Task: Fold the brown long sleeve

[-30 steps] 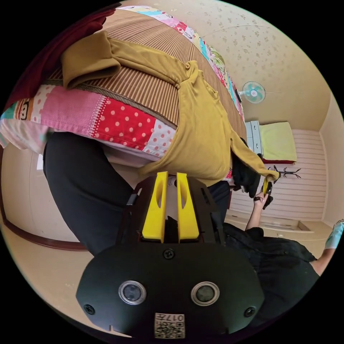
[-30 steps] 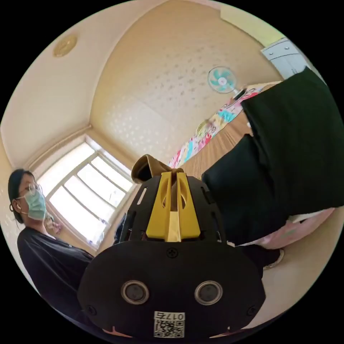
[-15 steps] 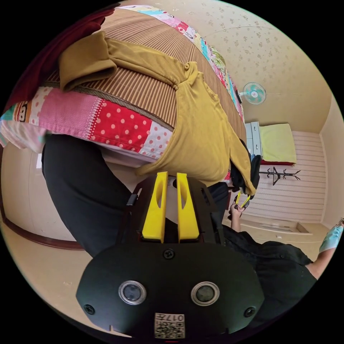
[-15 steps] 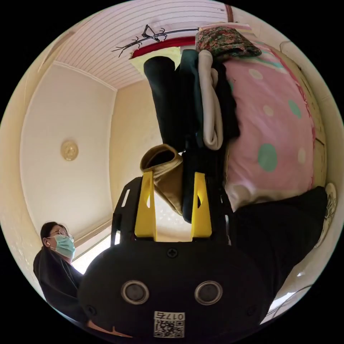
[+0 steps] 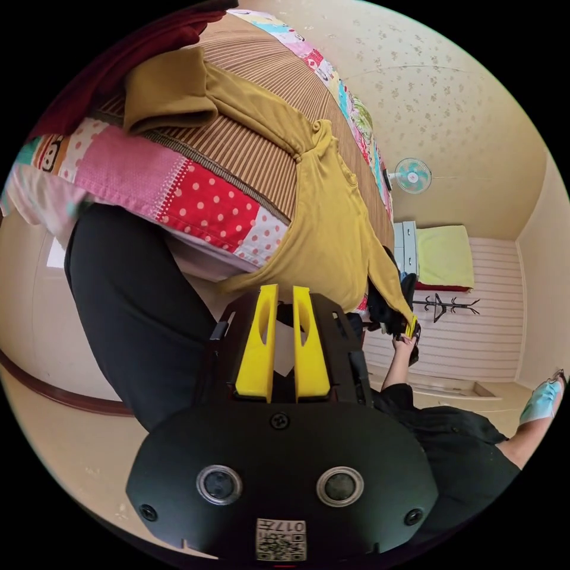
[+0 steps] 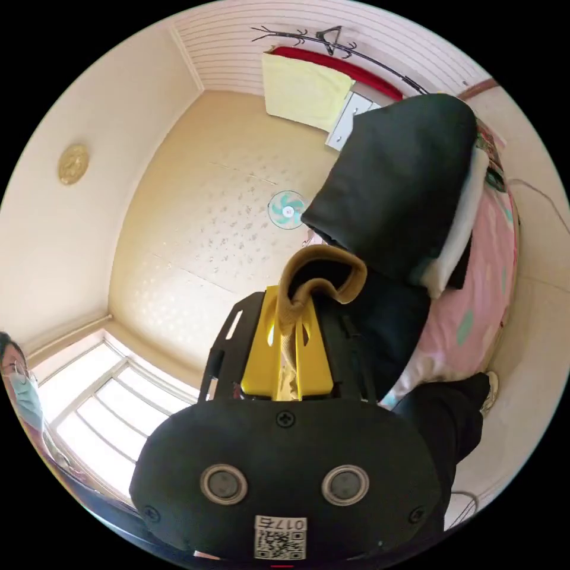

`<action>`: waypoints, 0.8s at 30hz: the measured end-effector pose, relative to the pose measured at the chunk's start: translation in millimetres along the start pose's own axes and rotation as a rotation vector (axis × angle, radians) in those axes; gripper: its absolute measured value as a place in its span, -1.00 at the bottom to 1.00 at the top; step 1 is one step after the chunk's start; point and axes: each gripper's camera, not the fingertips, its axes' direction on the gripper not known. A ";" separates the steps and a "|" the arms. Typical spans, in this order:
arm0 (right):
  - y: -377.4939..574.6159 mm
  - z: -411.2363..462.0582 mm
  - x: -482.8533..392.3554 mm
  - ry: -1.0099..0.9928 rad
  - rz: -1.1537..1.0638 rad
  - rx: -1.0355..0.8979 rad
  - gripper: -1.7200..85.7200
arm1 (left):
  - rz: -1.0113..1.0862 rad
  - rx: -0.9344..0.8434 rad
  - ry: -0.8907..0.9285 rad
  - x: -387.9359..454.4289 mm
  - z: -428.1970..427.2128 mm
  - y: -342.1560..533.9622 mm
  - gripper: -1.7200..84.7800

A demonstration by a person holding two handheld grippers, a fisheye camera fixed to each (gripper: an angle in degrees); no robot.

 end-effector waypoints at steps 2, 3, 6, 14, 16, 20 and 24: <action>-4.4 43.6 -55.9 -0.039 -0.129 -0.032 -0.88 | 0.009 0.021 -0.021 -0.7 -8.6 4.3 -0.84; -0.5 78.1 -93.0 -0.094 -0.208 -0.061 -0.87 | 0.015 0.033 -0.035 -1.0 -13.5 7.5 -0.84; 39.5 180.3 -168.0 -0.305 -0.348 -0.210 -0.85 | 0.016 0.063 -0.045 -5.1 -20.6 18.0 -0.84; 325.7 397.1 -182.2 -0.331 -0.451 -0.956 -0.76 | 0.007 0.133 -0.035 -20.0 -15.6 47.7 -0.81; 418.0 422.3 -134.8 -0.307 -0.359 -1.256 -0.71 | 0.056 0.109 -0.075 -16.6 -12.6 37.9 -0.78; 482.0 378.2 -111.0 -0.287 -0.460 -1.297 -0.71 | 0.117 0.064 -0.189 -13.5 -14.9 4.2 -0.70; 481.4 328.0 -111.8 -0.249 -0.633 -1.280 -0.71 | 0.264 0.164 -0.436 3.9 -32.0 -42.5 -0.69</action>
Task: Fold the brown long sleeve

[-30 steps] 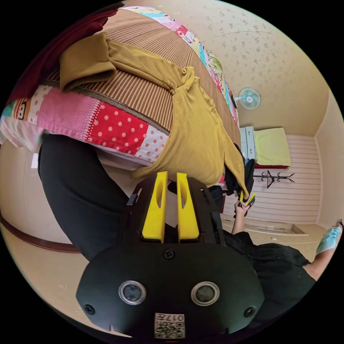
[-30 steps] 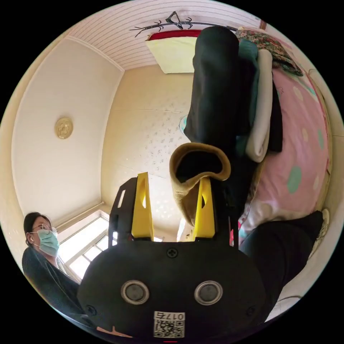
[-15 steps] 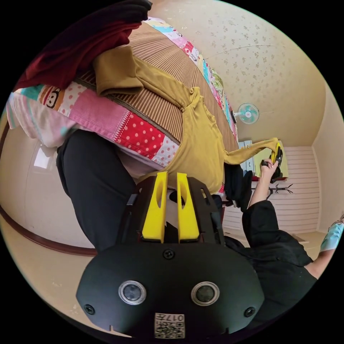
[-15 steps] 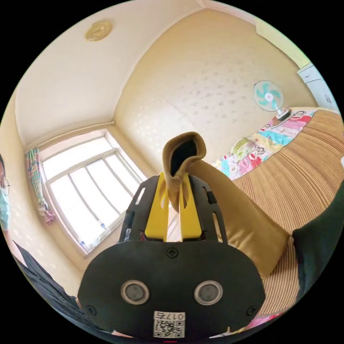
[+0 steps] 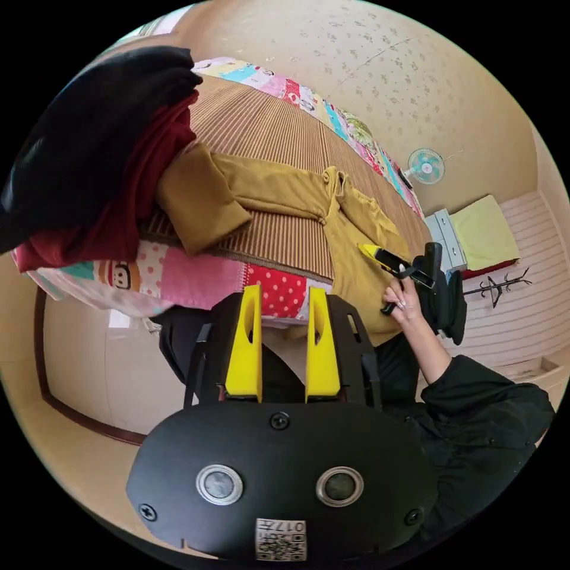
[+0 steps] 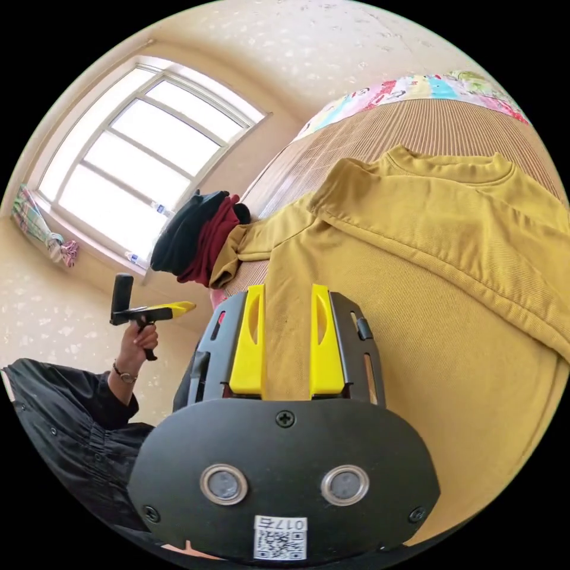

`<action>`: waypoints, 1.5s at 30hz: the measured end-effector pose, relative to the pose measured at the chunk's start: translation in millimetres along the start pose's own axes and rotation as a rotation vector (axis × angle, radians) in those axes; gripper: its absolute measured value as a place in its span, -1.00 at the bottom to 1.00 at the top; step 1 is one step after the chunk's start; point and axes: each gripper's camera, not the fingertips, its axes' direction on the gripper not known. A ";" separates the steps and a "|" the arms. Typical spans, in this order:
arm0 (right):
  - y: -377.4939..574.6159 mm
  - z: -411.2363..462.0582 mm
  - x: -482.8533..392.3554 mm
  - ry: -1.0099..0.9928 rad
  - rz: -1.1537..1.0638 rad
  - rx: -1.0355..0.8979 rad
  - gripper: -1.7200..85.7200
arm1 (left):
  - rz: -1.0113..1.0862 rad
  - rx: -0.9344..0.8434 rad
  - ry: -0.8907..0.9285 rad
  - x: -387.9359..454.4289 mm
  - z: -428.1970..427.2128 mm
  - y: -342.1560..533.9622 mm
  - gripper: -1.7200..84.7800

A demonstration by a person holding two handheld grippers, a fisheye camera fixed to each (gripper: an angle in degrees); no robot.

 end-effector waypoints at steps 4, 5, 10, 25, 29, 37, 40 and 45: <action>34.5 -32.0 6.6 0.308 -0.042 0.012 -0.73 | 0.158 -0.085 -0.338 11.1 45.5 -43.5 -0.66; 38.3 -36.3 10.5 0.349 -0.037 0.012 -0.73 | 0.177 -0.104 -0.356 11.7 55.6 -46.0 -0.66; 78.3 -63.4 56.4 0.684 0.035 0.038 -0.76 | 0.179 -0.171 -0.367 -5.3 93.8 -38.0 -0.79; 136.6 -68.8 144.4 0.529 0.148 0.144 -0.92 | 0.312 0.384 1.051 29.0 -112.0 -112.0 -0.90; 141.4 -71.9 153.3 0.525 0.147 0.146 -0.92 | 0.413 0.223 0.988 146.9 -35.3 -170.1 -0.90; 154.1 -95.5 195.3 0.354 0.199 0.178 -0.93 | 0.434 -0.116 1.065 292.1 207.9 -184.3 -0.75; 157.2 -99.0 201.3 0.347 0.191 0.183 -0.93 | 0.407 -0.055 0.933 252.9 218.9 -136.0 -0.76; 159.3 -101.8 208.5 0.363 0.186 0.187 -0.93 | 0.306 -0.011 0.464 172.8 219.6 -29.9 -0.77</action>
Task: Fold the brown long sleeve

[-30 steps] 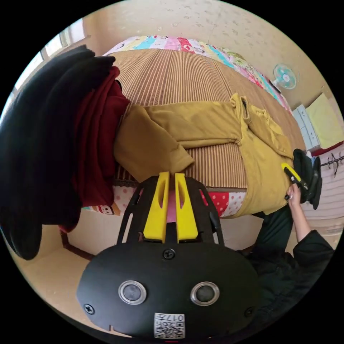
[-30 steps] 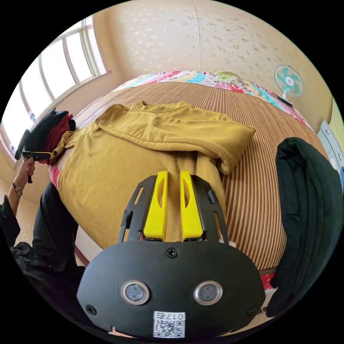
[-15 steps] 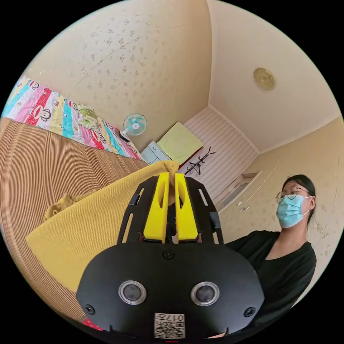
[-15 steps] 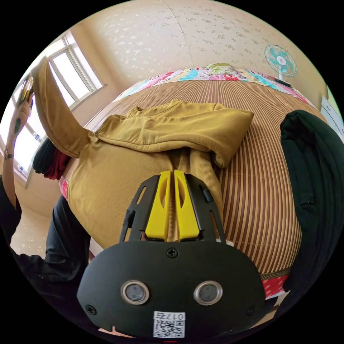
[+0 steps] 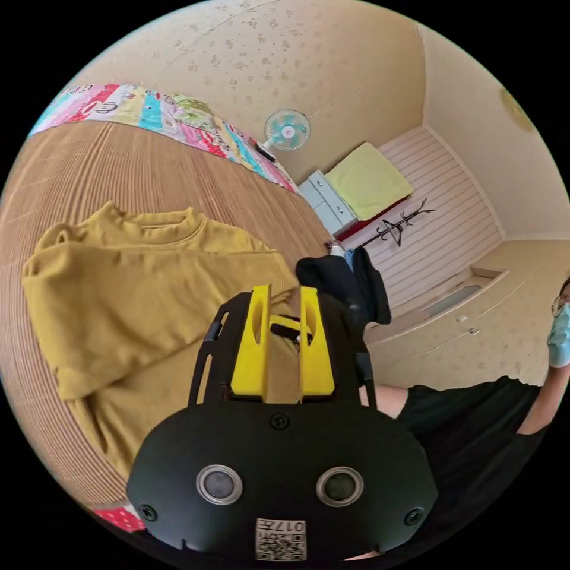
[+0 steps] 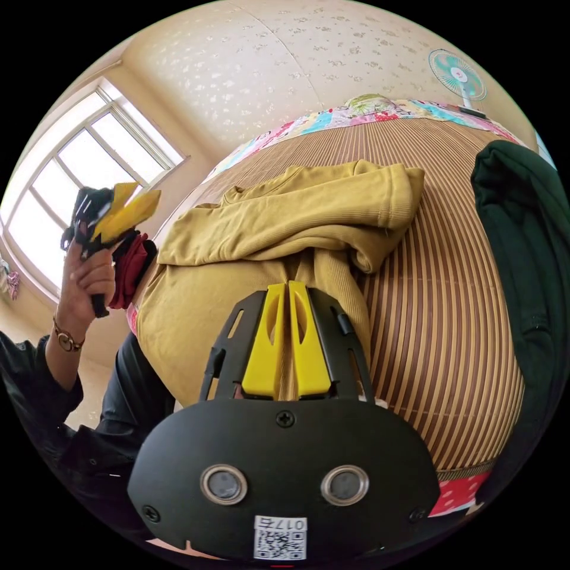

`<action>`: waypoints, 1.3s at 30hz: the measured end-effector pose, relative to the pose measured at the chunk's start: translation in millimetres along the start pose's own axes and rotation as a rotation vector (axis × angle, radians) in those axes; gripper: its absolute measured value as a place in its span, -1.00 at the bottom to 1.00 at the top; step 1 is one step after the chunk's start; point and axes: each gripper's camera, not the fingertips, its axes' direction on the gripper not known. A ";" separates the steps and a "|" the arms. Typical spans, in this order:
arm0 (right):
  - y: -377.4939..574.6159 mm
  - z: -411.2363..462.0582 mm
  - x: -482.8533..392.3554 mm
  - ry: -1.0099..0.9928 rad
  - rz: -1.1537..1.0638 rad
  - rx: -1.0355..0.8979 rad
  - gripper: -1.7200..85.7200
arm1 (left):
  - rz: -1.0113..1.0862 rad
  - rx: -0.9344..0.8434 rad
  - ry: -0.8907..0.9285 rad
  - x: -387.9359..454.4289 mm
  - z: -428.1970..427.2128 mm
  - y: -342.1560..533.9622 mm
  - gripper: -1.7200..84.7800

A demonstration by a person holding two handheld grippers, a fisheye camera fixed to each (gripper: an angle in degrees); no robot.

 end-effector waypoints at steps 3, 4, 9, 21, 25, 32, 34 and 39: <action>-0.8 0.0 5.3 -0.001 0.001 0.000 -0.93 | -0.058 0.040 -0.268 -11.8 -14.8 66.7 -0.77; -1.3 0.1 7.1 -0.001 0.001 0.000 -0.93 | -0.084 0.028 -0.333 -17.2 -12.5 83.6 -0.77; -9.0 -2.0 19.0 -0.069 0.057 -0.041 -0.92 | -0.167 -0.117 -0.418 -33.4 16.8 107.7 -0.85; 35.5 -39.4 -22.5 0.343 0.051 -0.082 -0.95 | -0.178 -0.166 -0.505 -62.5 59.7 107.9 -0.92; 12.4 -10.4 -15.0 0.355 -0.002 -0.173 -0.95 | -0.124 -0.201 -0.607 -64.6 96.4 74.7 -0.97; -55.5 46.6 -25.4 0.481 -0.087 -0.235 -0.95 | -0.093 -0.156 -0.643 -100.3 133.1 6.0 -0.98; -75.6 60.9 -23.5 0.514 -0.089 -0.229 -0.95 | -0.071 -0.095 -0.654 -112.0 143.0 -7.9 -0.98; -96.7 69.8 -8.0 0.468 -0.011 -0.168 -0.95 | -0.030 -0.047 -0.716 -117.9 162.5 -27.8 -0.98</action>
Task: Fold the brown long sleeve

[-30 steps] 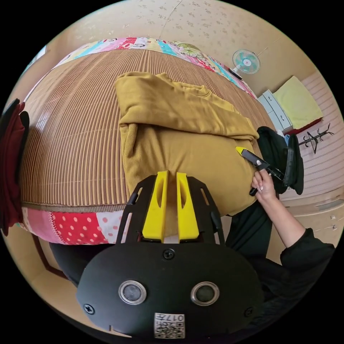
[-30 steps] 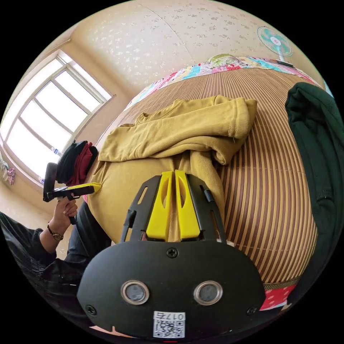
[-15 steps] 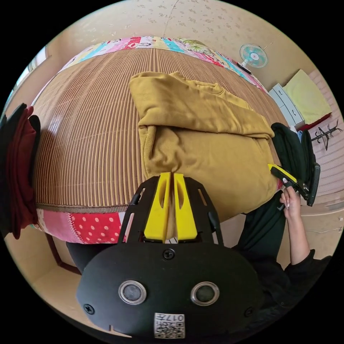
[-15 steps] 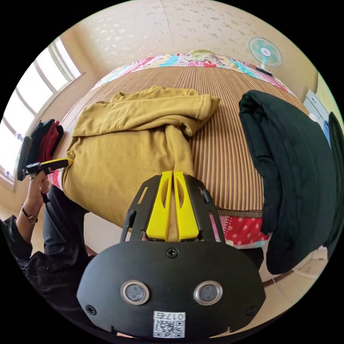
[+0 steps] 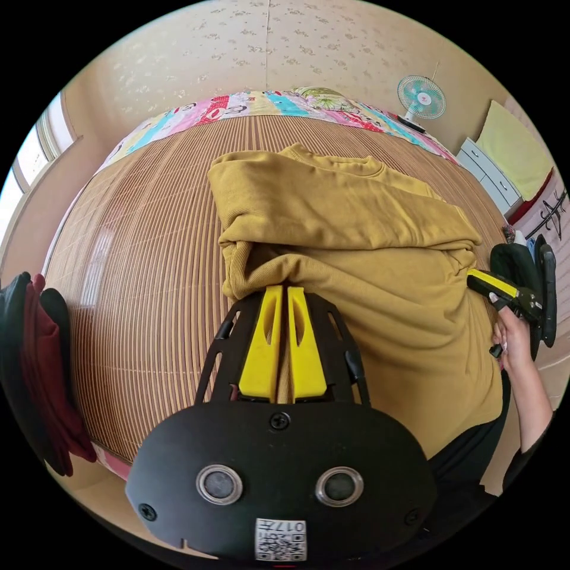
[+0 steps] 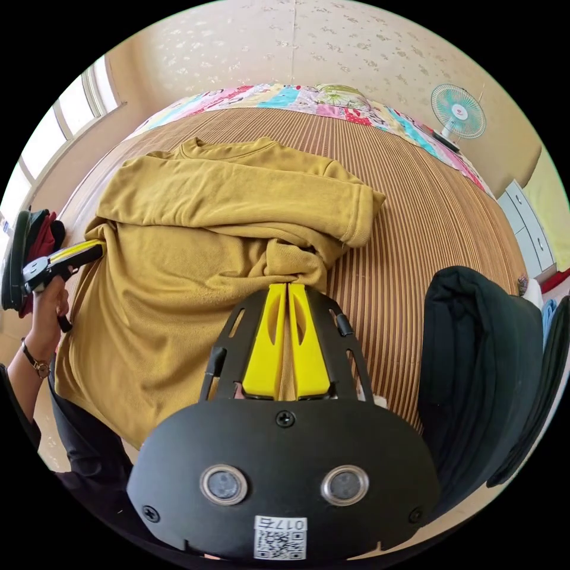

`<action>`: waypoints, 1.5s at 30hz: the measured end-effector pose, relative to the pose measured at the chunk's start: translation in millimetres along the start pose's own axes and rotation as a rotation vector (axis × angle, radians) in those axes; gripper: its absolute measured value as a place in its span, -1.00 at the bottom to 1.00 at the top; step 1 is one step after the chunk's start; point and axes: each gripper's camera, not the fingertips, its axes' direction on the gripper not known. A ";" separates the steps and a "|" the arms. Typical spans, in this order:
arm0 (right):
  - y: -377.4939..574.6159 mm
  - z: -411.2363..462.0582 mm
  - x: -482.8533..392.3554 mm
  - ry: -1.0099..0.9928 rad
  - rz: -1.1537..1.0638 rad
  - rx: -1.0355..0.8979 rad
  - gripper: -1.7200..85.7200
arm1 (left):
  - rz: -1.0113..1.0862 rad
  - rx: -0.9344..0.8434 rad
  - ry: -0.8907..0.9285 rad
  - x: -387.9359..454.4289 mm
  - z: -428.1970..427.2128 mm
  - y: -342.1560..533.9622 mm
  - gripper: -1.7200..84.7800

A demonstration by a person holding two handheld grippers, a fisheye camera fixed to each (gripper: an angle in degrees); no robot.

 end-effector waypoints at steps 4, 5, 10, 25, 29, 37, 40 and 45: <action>-3.1 3.4 12.2 -0.077 0.062 0.030 -0.95 | 0.014 0.044 -0.049 8.6 6.5 -1.7 -0.98; -3.3 3.6 12.9 -0.084 0.067 0.032 -0.95 | 0.015 0.047 -0.051 8.7 6.8 -1.8 -0.98; -2.5 2.0 10.7 -0.101 0.073 0.043 -0.95 | -0.020 0.062 0.040 -11.3 6.1 -3.6 -0.98; 74.1 -72.6 -46.9 -0.083 0.025 0.210 -0.95 | -0.009 0.071 0.017 -22.2 -17.5 -31.0 -0.98; 93.1 -48.5 -50.4 -0.113 0.010 0.170 -0.95 | -0.005 0.061 0.003 -25.6 -32.3 -45.0 -0.97; 91.9 -59.7 -11.7 -0.383 0.104 0.153 -0.95 | 0.012 0.104 0.230 -87.7 -149.5 35.2 -0.84; 90.7 -66.9 -19.4 -0.351 0.091 0.165 -0.95 | -0.100 0.146 0.271 -130.2 -195.8 99.8 -0.78; 84.2 -76.4 -21.2 -0.366 0.105 0.166 -0.95 | -0.217 0.055 0.380 -177.2 -225.3 157.6 -0.70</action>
